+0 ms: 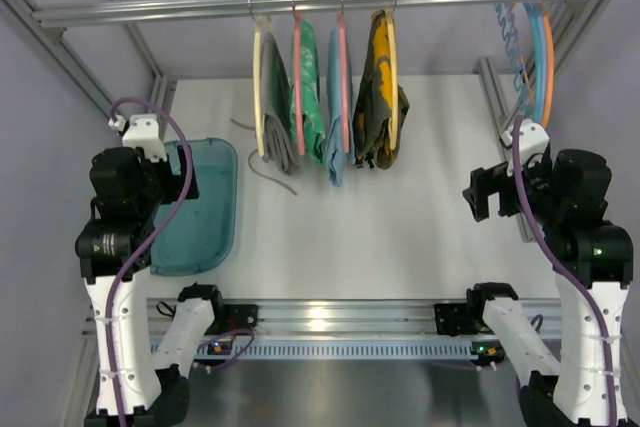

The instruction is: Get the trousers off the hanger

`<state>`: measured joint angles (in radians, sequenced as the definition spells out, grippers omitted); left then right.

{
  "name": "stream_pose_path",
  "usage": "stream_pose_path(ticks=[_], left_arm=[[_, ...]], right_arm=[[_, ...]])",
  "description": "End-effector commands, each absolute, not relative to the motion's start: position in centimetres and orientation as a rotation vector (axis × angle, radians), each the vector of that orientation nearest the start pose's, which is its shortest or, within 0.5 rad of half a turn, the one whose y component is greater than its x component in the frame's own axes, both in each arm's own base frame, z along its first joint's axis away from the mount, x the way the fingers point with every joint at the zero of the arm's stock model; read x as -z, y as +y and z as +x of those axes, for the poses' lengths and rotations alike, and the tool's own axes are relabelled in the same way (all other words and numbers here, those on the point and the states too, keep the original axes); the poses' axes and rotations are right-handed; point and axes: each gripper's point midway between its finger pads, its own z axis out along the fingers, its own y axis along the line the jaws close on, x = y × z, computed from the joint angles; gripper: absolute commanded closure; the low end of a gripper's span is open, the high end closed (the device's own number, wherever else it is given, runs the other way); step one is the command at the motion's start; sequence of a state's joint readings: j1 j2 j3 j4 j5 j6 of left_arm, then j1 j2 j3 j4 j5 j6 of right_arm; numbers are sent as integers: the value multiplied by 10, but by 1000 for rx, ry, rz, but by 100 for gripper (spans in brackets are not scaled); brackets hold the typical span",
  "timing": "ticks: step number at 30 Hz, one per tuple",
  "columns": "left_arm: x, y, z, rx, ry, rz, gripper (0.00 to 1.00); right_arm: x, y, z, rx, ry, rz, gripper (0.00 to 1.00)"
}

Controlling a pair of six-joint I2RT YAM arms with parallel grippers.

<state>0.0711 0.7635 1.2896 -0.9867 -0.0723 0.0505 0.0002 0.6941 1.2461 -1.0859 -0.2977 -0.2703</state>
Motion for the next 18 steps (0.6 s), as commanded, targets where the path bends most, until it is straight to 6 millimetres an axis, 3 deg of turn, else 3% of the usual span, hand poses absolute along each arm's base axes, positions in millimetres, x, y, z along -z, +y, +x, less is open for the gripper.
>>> stream_pose_path(ticks=[1,5,10,18], left_arm=[[-329,30,215,-160,2038,-38,2],[-333,19,219,-89,2081,-6,2],[-352,-27,230,216,2074,82,2],[-408,-87,241,698,2003,136,5]], right_arm=[[-318,44,188,-149,1998,-494,0],[-314,46,197,-172,2049,-507,1],[-316,47,204,-180,2061,-515,1],[-313,48,215,-206,2116,-523,1]])
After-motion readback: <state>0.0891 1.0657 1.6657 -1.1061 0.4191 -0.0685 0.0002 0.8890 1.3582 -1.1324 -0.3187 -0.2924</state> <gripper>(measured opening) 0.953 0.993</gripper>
